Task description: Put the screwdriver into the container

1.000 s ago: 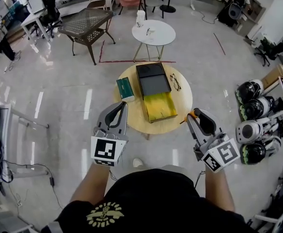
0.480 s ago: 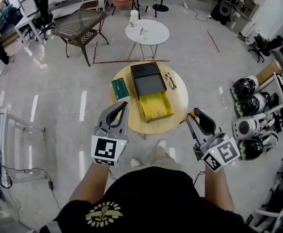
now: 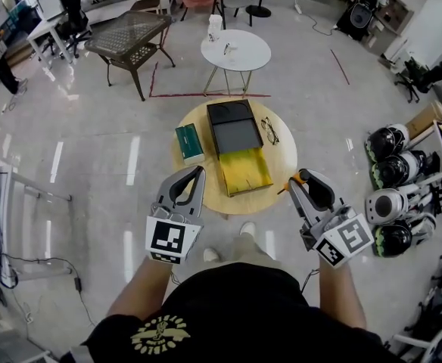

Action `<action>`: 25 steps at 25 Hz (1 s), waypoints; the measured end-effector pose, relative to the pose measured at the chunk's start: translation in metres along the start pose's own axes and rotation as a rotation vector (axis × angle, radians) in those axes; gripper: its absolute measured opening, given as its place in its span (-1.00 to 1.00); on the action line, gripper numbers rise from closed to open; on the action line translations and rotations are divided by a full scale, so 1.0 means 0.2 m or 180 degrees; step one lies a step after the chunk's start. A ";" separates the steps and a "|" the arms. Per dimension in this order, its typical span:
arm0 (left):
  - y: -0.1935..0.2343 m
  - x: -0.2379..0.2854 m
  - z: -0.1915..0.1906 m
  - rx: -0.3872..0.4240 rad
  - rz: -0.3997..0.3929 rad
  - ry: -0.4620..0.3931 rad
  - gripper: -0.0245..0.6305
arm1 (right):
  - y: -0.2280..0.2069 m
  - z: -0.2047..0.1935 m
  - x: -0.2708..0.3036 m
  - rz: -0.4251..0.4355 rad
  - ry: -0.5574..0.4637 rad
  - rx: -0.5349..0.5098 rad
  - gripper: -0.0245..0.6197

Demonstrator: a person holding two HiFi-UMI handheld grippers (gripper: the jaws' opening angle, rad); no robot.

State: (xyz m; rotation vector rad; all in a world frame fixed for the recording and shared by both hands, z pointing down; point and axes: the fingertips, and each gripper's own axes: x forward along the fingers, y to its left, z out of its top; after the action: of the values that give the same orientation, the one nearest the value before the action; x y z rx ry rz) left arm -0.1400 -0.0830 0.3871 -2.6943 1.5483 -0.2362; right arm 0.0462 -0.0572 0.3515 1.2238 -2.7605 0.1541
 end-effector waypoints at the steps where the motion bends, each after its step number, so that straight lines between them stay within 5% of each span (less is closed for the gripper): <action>1: 0.00 0.02 0.00 0.0004 0.0009 0.0006 -0.88 | -0.02 0.00 0.01 0.0013 0.0008 0.0013 -0.52; 25: 0.10 0.53 0.09 0.0049 0.0261 0.0054 -0.88 | -0.44 0.03 0.34 0.0363 -0.0003 0.0034 -0.53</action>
State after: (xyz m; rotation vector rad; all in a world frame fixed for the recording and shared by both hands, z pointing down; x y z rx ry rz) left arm -0.1029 -0.1859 0.3800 -2.6170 1.6499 -0.2681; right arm 0.0661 -0.1668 0.3589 1.0692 -2.8344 0.1788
